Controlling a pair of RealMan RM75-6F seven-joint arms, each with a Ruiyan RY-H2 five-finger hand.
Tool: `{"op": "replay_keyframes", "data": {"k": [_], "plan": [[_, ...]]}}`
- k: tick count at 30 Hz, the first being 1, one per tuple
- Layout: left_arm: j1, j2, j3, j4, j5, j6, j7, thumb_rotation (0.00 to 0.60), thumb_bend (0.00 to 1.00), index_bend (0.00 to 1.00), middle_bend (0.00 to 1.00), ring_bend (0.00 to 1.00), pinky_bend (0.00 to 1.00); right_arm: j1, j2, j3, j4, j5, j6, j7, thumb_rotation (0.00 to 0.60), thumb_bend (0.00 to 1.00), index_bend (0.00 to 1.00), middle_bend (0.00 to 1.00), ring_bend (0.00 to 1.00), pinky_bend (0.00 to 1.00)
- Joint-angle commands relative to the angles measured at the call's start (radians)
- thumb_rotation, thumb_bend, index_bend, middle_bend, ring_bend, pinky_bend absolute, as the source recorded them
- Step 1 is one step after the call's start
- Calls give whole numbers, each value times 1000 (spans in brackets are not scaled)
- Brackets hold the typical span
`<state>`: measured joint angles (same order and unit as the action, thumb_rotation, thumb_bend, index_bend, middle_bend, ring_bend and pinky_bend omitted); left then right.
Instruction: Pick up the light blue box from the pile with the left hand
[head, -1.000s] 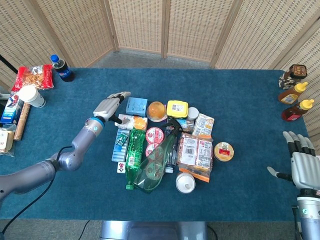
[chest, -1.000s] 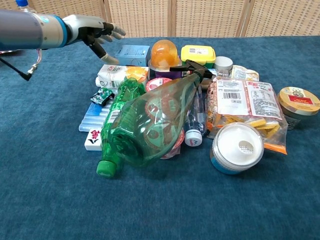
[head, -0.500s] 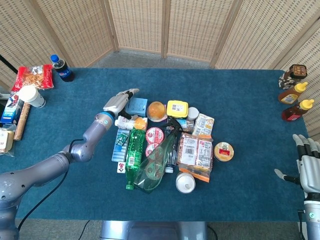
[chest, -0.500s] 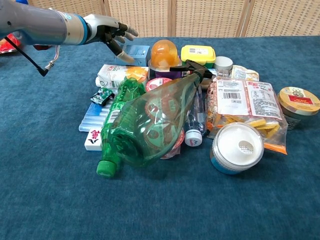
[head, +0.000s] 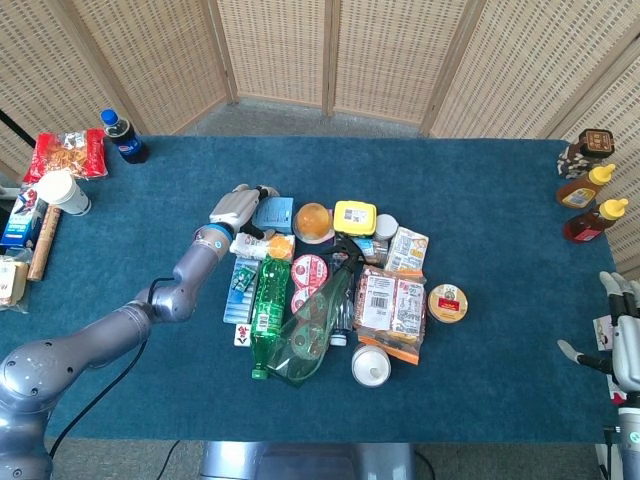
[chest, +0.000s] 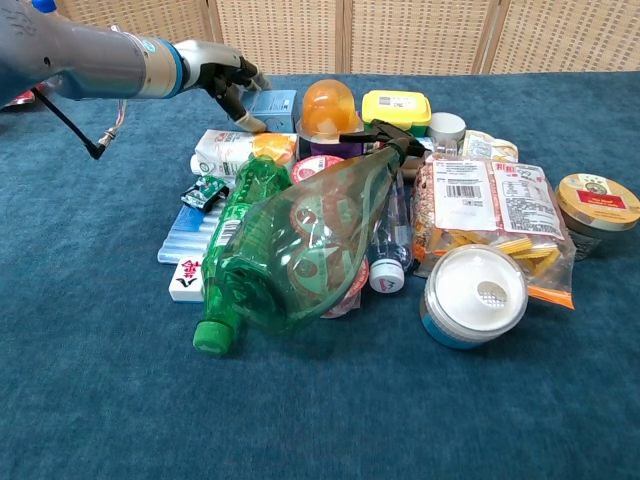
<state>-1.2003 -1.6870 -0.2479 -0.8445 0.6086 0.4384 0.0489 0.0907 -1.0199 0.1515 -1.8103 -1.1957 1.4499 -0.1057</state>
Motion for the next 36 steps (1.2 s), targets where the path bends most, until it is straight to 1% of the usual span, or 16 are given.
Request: {"op": "replay_keyframes", "data": {"k": [1, 4, 8, 12, 16, 18, 22, 25, 31, 36], "plan": [[0, -4, 8, -8, -24, 41, 30, 600, 467, 409, 364, 543, 46, -4, 3, 1, 1, -5, 4, 7, 553, 0, 0, 0, 0, 0], [11, 5, -2, -39, -35, 100, 46, 600, 487, 481, 432, 594, 111, -8, 4, 3, 4, -11, 9, 16, 552, 0, 0, 0, 0, 0], [38, 58, -21, -127, -39, 159, 53, 600, 488, 486, 446, 595, 115, -11, -1, 2, 10, -14, 6, 28, 556, 0, 0, 0, 0, 0], [86, 146, -46, -268, -15, 229, 37, 600, 488, 476, 445, 591, 114, -9, -13, 1, 23, -19, -5, 42, 554, 0, 0, 0, 0, 0], [154, 245, -83, -435, 29, 316, -10, 600, 488, 476, 444, 585, 110, -4, -27, -1, 37, -33, -15, 56, 552, 0, 0, 0, 0, 0], [182, 281, -104, -495, 49, 352, -37, 600, 488, 475, 445, 584, 107, -3, -32, -3, 41, -40, -17, 63, 557, 0, 0, 0, 0, 0], [242, 353, -163, -620, 111, 411, -127, 600, 487, 474, 445, 583, 107, -3, -43, -3, 51, -50, -17, 72, 553, 0, 0, 0, 0, 0], [275, 394, -190, -689, 162, 448, -166, 600, 487, 474, 444, 584, 106, -2, -51, -5, 56, -52, -21, 75, 555, 0, 0, 0, 0, 0], [311, 439, -221, -769, 213, 469, -226, 600, 485, 475, 444, 583, 107, 2, -64, -5, 62, -58, -31, 80, 555, 0, 0, 0, 0, 0], [321, 447, -228, -785, 223, 464, -250, 600, 483, 476, 445, 583, 107, 5, -66, -6, 68, -56, -42, 80, 555, 0, 0, 0, 0, 0]]}}
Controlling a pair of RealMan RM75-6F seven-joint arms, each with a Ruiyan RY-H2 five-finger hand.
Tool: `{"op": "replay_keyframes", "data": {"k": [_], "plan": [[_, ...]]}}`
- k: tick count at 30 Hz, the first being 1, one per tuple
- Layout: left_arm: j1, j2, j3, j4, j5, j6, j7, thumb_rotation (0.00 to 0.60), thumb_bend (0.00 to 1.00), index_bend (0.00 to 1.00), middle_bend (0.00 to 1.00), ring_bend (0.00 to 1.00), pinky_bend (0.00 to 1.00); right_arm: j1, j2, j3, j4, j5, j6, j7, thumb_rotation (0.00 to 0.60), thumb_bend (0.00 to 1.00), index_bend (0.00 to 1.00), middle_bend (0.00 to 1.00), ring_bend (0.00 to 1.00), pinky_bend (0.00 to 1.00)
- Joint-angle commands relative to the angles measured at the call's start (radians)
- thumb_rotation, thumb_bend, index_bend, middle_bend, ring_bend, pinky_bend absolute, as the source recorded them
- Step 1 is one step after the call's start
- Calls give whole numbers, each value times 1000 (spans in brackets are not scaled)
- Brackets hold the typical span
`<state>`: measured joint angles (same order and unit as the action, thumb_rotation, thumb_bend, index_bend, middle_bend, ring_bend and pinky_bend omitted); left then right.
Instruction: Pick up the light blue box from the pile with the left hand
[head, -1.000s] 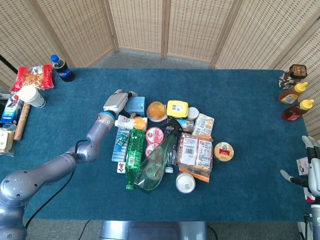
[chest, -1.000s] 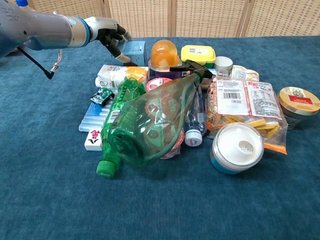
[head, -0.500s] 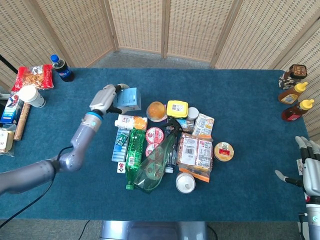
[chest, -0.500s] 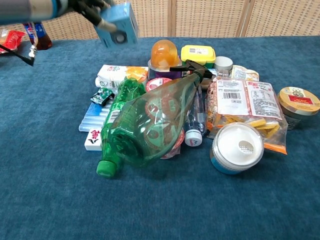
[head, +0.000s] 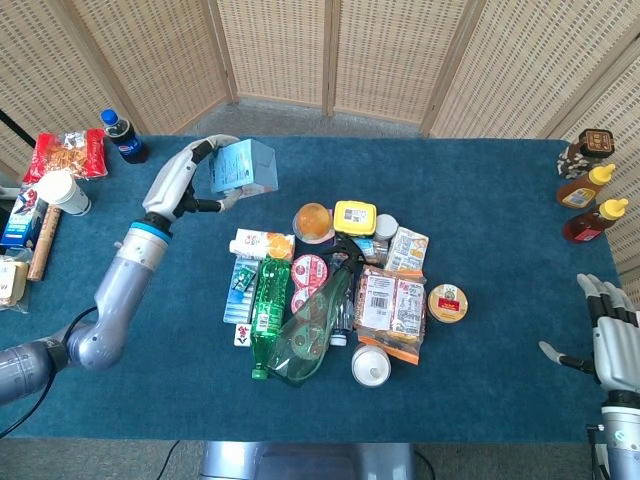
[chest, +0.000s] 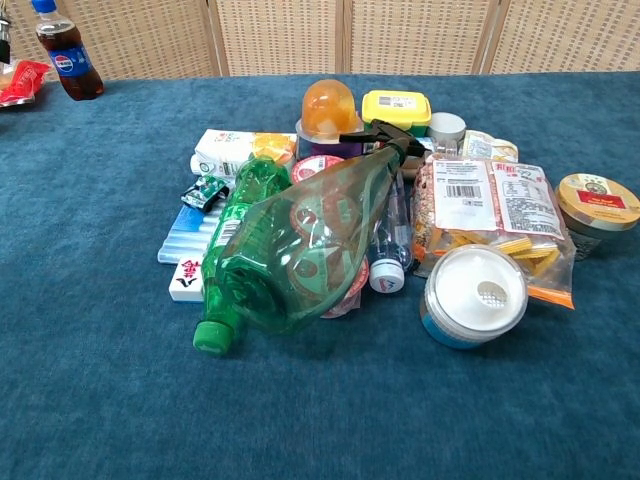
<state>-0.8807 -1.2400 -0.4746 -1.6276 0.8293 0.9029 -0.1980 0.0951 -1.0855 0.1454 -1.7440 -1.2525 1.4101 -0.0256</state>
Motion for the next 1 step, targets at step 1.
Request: {"op": "replay_keyframes", "data": {"k": [1], "plan": [[2, 0, -1, -3, 3, -1, -4, 600, 483, 475, 446, 582, 107, 2, 1, 1, 3, 1, -4, 1, 553, 0, 0, 0, 0, 0]]}}
